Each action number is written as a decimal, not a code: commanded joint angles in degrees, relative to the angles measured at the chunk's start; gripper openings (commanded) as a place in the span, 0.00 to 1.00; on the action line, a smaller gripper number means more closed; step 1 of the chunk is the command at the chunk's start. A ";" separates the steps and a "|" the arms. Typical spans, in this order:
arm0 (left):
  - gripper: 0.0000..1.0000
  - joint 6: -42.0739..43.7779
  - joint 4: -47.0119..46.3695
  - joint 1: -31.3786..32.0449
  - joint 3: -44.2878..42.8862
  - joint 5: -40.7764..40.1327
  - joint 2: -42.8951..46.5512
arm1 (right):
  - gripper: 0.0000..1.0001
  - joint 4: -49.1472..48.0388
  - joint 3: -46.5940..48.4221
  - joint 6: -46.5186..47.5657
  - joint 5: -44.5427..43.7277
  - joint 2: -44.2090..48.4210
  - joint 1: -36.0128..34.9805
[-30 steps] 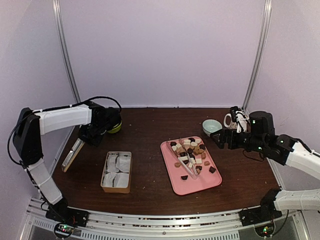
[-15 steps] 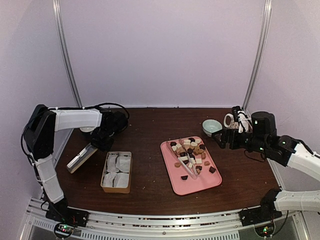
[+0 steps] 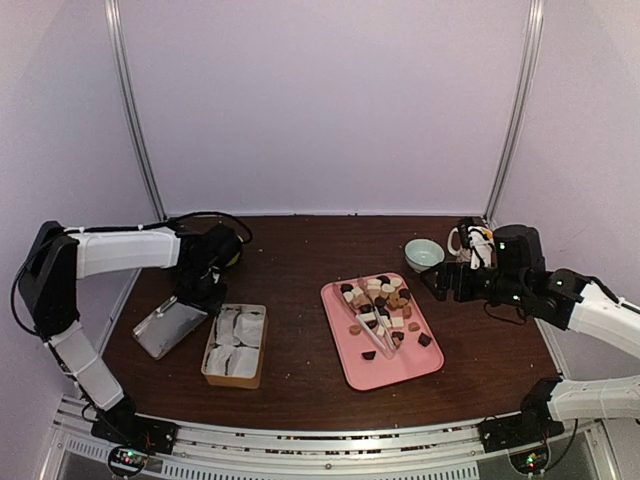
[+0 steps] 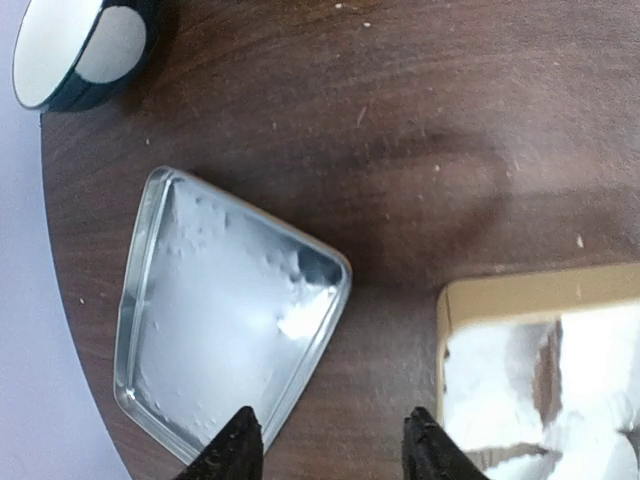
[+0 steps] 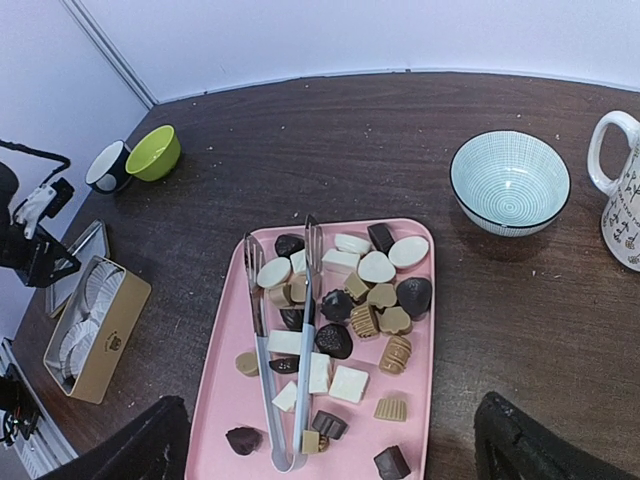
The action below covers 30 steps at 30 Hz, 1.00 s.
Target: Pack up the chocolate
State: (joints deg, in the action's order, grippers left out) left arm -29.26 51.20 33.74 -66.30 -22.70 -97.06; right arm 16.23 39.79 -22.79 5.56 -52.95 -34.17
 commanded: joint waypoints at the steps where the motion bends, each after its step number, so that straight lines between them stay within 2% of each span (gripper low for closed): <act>1: 0.48 -2.48 -4.56 0.45 6.98 6.95 12.18 | 1.00 0.15 0.17 -0.23 -0.63 -0.15 -0.54; 3: 0.48 -3.48 -6.32 0.36 10.38 9.39 17.64 | 1.00 0.50 0.47 -0.02 -0.90 -0.43 -0.67; 7: 0.50 -4.24 -12.00 0.37 16.38 20.34 23.73 | 1.00 0.72 0.75 0.07 -0.45 -1.31 -0.76; 8: 0.46 -4.50 -12.75 0.38 17.31 21.56 24.09 | 1.00 0.76 0.76 -0.09 -0.34 -1.48 -0.80; 10: 0.32 -5.24 -13.25 0.39 19.05 21.42 24.47 | 1.00 0.61 0.78 -0.42 -0.10 -1.70 -0.85; 20: 0.28 -8.36 -21.49 0.38 26.91 25.23 22.44 | 1.00 0.32 1.08 -0.58 -0.06 -1.67 -1.01; 21: 0.26 -8.37 -21.14 0.39 26.74 24.72 22.17 | 1.00 0.32 1.13 -0.69 0.00 -1.76 -1.07; 26: 0.01 -9.04 -20.63 0.38 25.97 24.38 20.58 | 1.00 0.63 1.43 -0.86 0.35 -2.65 -1.17; 30: 0.00 -12.34 -25.33 0.84 27.24 27.06 20.96 | 1.00 0.62 1.35 -0.78 0.25 -2.92 -1.35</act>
State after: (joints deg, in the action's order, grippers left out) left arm -38.17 32.34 33.87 -39.75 1.26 -75.99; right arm 16.95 39.81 -22.94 5.61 -55.66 -34.98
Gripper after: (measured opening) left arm 0.004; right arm 0.999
